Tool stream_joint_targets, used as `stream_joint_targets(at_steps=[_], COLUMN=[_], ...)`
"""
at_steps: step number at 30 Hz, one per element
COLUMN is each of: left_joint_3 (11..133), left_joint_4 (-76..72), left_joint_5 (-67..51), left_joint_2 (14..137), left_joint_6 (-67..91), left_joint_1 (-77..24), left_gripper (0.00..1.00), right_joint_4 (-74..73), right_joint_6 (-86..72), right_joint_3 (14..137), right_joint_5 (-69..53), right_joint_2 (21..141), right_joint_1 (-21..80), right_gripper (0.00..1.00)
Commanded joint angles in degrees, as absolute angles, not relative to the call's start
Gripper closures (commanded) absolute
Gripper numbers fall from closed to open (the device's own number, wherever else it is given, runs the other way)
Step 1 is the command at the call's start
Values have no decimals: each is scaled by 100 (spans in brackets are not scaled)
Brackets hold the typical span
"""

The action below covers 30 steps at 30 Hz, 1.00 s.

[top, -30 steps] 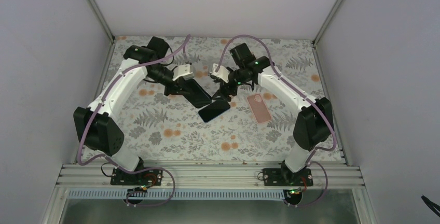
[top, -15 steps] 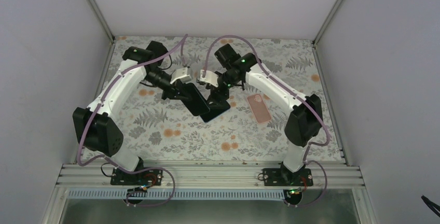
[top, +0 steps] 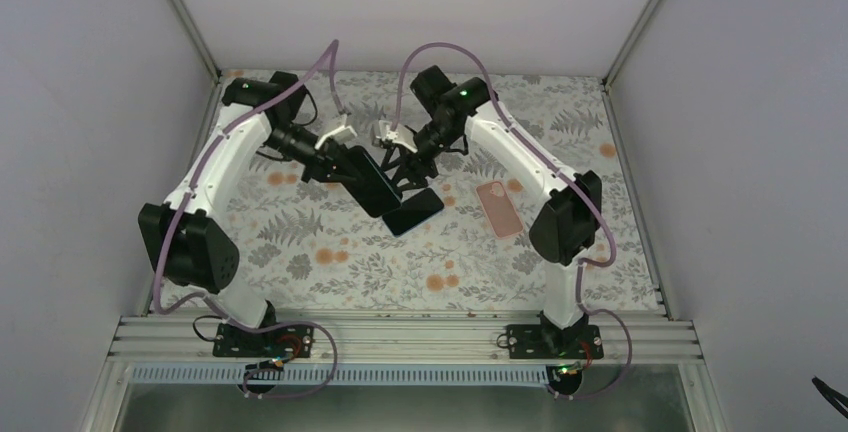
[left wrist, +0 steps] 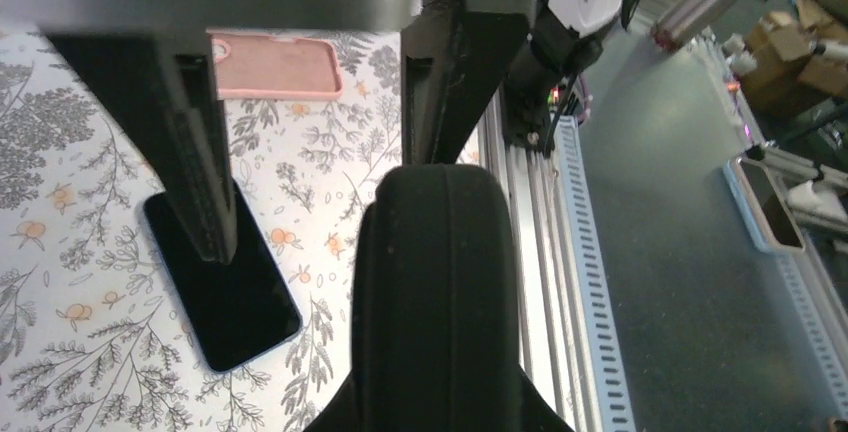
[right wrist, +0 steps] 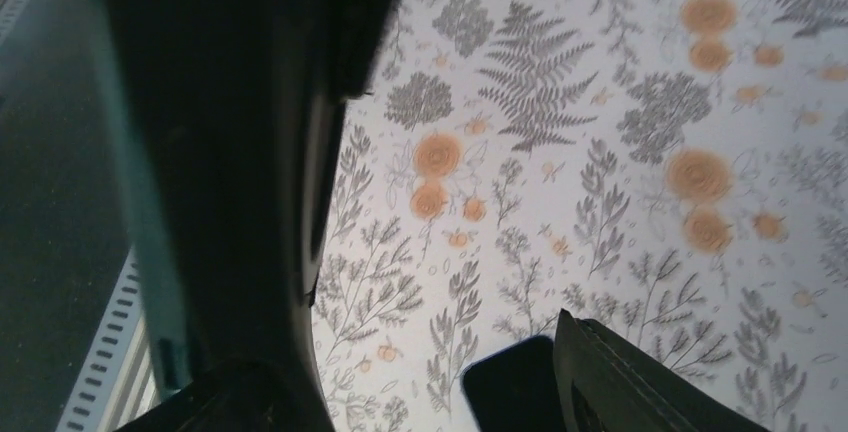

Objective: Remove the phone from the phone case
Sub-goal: Remove the phone case from the phone.

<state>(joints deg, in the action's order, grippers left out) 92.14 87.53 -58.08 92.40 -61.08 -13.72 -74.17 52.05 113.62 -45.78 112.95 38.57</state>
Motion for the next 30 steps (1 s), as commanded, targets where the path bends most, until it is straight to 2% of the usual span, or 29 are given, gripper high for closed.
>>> stream_joint_targets(at_steps=[1,3,7,9,11,13,17,18,23,26,30], left_joint_3=[9697,9709,9756,9734,9565,9439,9443,9467,10387,10963,10933], left_joint_4=[7529,7006,6275,6079,5694,5415,4906,4791,5346,5682,5516], left_joint_5=[-5999,-5751,-5694,-5618,-5394,-5175,-4662,-4505,-3922,-3479,-3102], left_joint_2=[9856,9864,9833,9807,9706,9597,9326,9248,9281,9310,8984], left_joint_6=[-5806,-5386,-4905,-4712,-4504,-4363,-3973,-3858,-3810,-3752,-3580], left_joint_1=[-1115,-1061,-1058,-1123,-1220,-1256,-1207,-1195,-1079,-1052,-1029], left_gripper=[98,98,98,98,98,98,97,93,32,2,0], right_joint_4=[-7270,-7051,-6883,-6793,-6780,-6583,-6296,-6286,-6274,-6437,-6838], right_joint_6=[5415,5200,4924,4775,4707,4422,3979,3967,3813,3845,4150], right_joint_3=[11601,11385,11223,11181,11212,11248,11180,11169,11215,11273,11322], right_joint_5=[-7161,-7269,-7382,-7467,-7603,-7576,-7308,-7248,-6967,-7058,-7121], right_joint_2=[10983,10870,10848,10878,10941,10984,11061,11079,11201,11293,11379], right_joint_1=[4298,4298,4298,4301,4306,4315,4279,4254,3875,3444,2971], right_gripper=[36,43,48,55,70,95,97,97,97,97,97])
